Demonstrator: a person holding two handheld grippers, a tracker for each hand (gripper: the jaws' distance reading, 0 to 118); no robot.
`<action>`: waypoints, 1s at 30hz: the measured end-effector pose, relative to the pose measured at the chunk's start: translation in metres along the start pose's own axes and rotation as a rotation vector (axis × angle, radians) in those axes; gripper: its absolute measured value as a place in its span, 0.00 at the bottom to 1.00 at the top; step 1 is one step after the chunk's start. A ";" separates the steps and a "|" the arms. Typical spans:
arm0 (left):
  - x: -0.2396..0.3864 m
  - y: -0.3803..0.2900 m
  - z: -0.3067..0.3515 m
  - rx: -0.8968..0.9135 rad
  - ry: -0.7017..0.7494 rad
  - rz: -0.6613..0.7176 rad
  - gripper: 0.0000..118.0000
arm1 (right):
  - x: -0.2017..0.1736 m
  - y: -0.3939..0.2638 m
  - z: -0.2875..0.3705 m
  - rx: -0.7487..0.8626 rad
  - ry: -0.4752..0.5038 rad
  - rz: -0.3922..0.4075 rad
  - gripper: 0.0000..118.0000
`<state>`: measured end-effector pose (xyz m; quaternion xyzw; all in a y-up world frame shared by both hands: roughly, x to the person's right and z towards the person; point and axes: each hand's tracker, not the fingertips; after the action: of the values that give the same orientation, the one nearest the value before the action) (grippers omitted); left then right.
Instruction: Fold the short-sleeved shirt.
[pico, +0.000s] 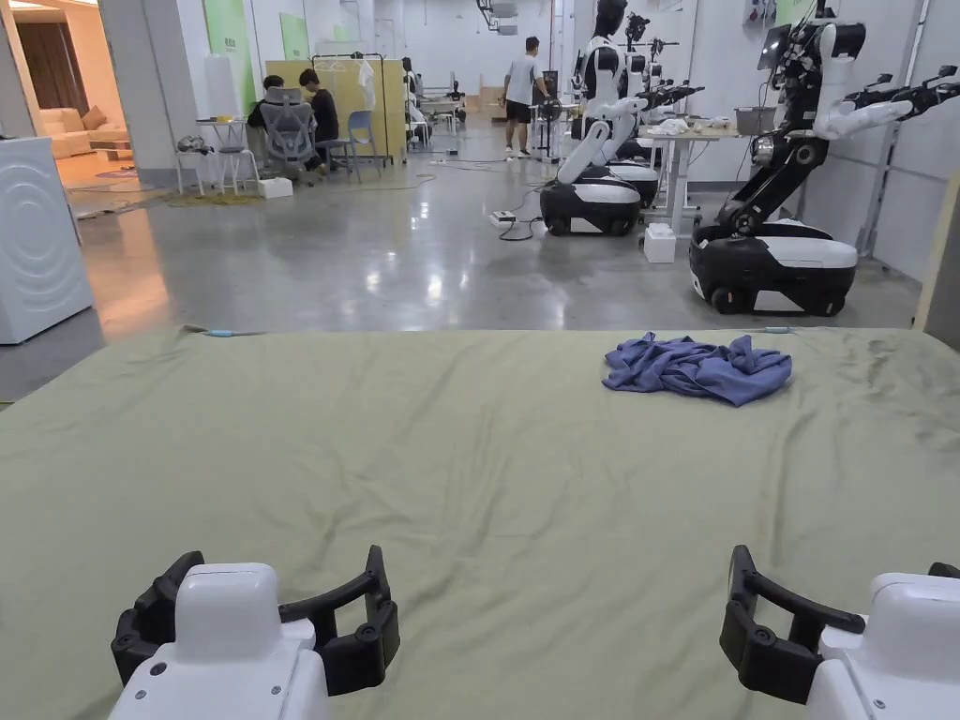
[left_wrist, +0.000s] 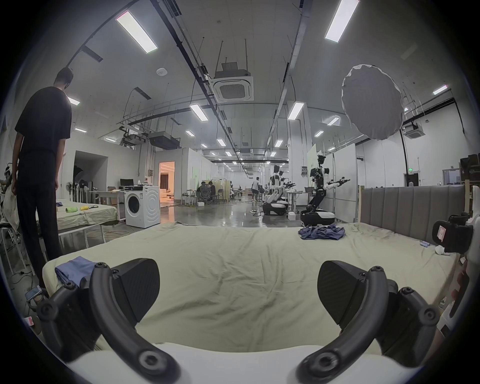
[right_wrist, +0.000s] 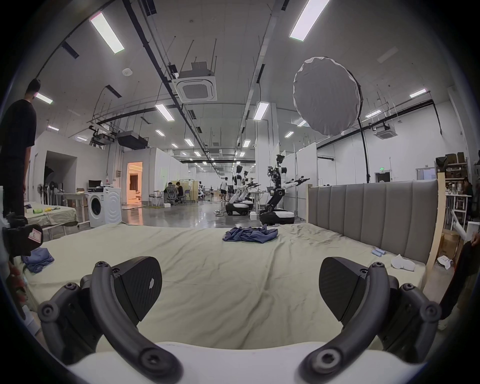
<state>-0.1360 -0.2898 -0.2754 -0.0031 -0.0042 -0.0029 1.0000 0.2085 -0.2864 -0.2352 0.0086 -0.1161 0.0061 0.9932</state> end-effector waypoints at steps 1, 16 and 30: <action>0.001 0.000 0.000 0.000 0.001 -0.001 1.00 | 0.000 0.000 0.000 -0.001 0.001 -0.002 1.00; 0.001 0.000 0.000 0.004 -0.001 0.002 1.00 | -0.004 0.000 0.002 0.006 0.007 0.019 1.00; 0.000 0.000 0.000 0.007 -0.002 0.003 1.00 | -0.006 0.000 0.004 0.016 -0.004 0.025 1.00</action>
<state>-0.1362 -0.2893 -0.2751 0.0002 -0.0055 -0.0012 1.0000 0.2021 -0.2861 -0.2324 0.0150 -0.1180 0.0193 0.9927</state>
